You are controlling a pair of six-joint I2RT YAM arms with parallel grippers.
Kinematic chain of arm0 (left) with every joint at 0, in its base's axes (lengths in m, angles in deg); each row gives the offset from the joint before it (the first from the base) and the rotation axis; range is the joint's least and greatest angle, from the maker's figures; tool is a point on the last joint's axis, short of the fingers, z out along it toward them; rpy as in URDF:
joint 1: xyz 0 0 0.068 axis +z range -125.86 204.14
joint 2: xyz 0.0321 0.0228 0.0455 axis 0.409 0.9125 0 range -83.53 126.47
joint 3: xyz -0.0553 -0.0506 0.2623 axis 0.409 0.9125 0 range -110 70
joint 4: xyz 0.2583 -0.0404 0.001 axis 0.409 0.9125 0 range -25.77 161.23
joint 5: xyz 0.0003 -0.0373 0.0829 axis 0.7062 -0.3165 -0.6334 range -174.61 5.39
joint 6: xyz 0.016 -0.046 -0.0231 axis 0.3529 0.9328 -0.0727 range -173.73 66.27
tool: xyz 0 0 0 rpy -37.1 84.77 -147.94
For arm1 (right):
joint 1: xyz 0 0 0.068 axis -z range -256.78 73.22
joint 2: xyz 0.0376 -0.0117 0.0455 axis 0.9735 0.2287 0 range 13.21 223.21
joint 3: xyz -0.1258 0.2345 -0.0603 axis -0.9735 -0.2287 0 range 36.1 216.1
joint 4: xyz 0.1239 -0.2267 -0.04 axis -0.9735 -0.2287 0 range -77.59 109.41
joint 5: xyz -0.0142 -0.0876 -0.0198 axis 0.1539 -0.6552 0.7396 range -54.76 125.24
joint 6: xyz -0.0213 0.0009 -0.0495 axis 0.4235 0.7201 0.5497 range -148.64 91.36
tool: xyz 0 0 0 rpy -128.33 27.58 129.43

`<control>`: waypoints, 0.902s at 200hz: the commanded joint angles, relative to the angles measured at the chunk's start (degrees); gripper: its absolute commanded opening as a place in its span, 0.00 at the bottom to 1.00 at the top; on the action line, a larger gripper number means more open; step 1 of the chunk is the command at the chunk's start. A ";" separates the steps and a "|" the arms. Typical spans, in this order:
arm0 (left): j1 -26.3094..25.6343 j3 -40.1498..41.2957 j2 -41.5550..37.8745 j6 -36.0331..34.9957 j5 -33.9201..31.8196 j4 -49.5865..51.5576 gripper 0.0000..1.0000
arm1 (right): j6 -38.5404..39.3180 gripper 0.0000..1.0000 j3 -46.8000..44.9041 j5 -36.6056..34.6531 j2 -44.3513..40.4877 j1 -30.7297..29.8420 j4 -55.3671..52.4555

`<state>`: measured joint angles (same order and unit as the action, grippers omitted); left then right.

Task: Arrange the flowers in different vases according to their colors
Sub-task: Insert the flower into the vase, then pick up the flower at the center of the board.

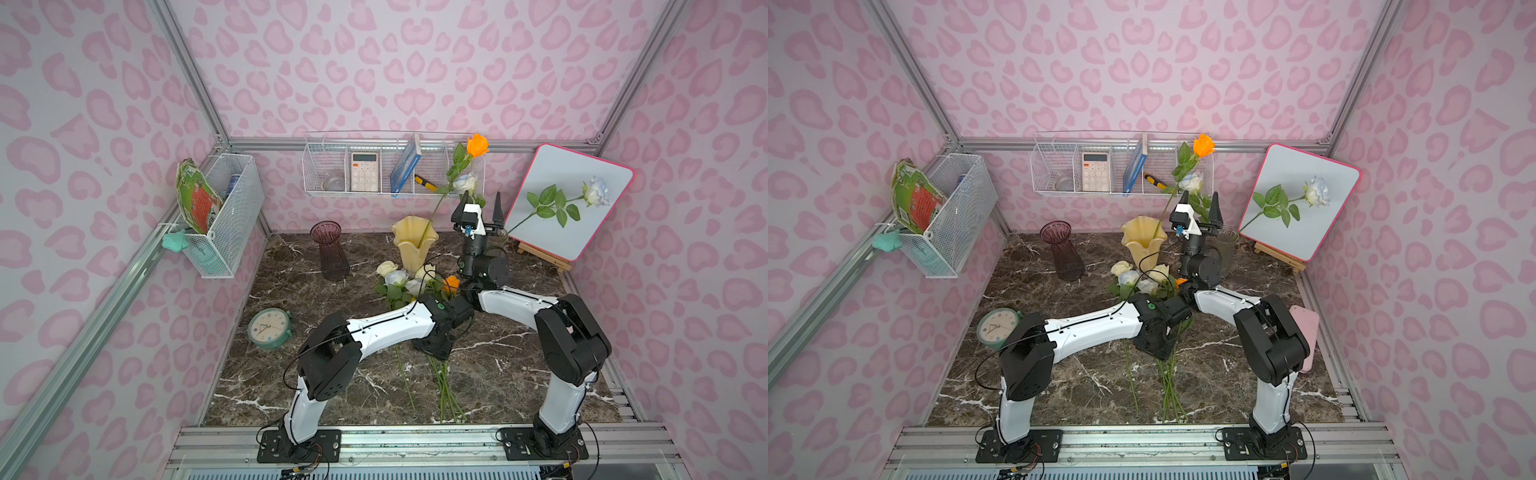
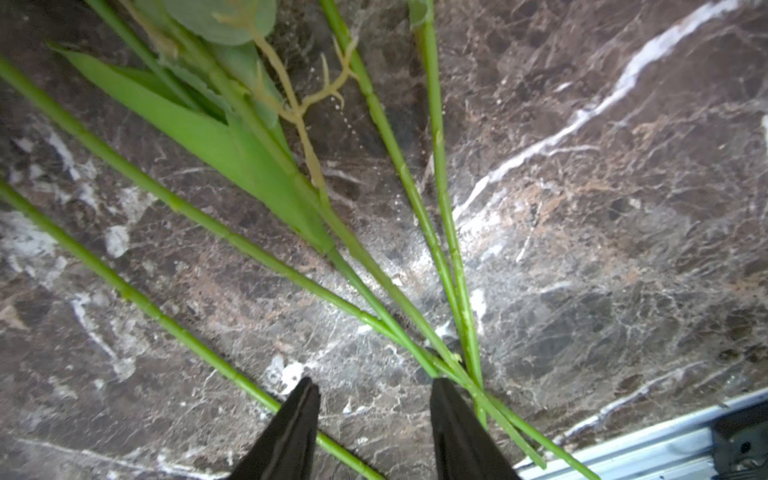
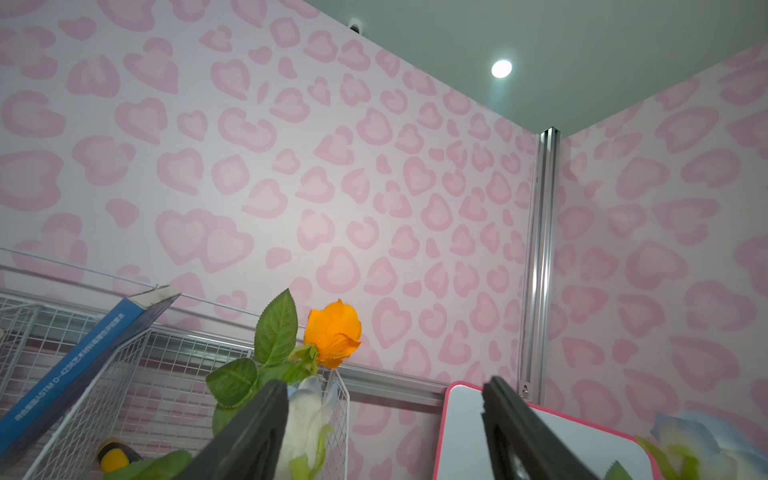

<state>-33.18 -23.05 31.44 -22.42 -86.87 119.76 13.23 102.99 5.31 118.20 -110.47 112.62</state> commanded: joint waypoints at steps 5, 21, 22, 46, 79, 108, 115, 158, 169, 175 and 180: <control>-0.19 -0.48 -0.25 -0.54 -1.72 -12.70 0.49 | 3.39 0.77 -2.17 -0.73 -3.94 -4.81 14.37; -0.36 0.06 -1.01 -0.66 -2.26 -13.24 0.49 | 5.18 0.77 -2.89 -1.17 -7.11 -6.93 14.29; -0.35 0.06 -1.08 -0.65 -2.29 -13.33 0.49 | 5.34 0.77 -2.81 -1.18 -7.32 -7.05 14.33; -0.51 0.58 -2.10 -0.89 -2.98 -14.13 0.49 | 8.36 0.76 -2.55 -3.40 -11.77 -10.68 10.21; -0.88 -0.79 -3.35 -3.01 -3.34 -14.97 0.50 | 1.44 0.72 -1.76 -9.22 -21.12 -11.88 -12.21; -1.21 -3.45 -2.80 -5.88 -2.74 -14.64 0.50 | -12.71 0.64 3.33 -12.70 -28.41 -8.89 -41.05; -1.17 -4.22 -2.34 -6.14 -3.29 -13.94 0.50 | -15.12 0.64 3.98 -13.16 -29.46 -8.15 -44.49; -1.14 -5.52 -1.51 -6.42 -4.41 -13.18 0.50 | -16.01 0.66 2.02 -14.67 -33.46 -6.35 -47.31; -1.13 -5.47 -1.60 -6.43 -4.56 -13.28 0.50 | -16.71 0.66 2.44 -14.73 -33.96 -5.89 -48.57; -1.18 -5.57 -1.51 -6.52 -4.84 -13.29 0.50 | -16.85 0.66 2.60 -14.80 -34.27 -5.70 -48.98; -1.19 -5.66 -1.45 -6.52 -4.93 -13.18 0.50 | -16.73 0.66 2.63 -15.01 -34.55 -5.65 -49.04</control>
<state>-34.40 -28.15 29.76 -28.19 -90.46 106.54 -1.24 105.09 -7.79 84.85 -116.72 66.90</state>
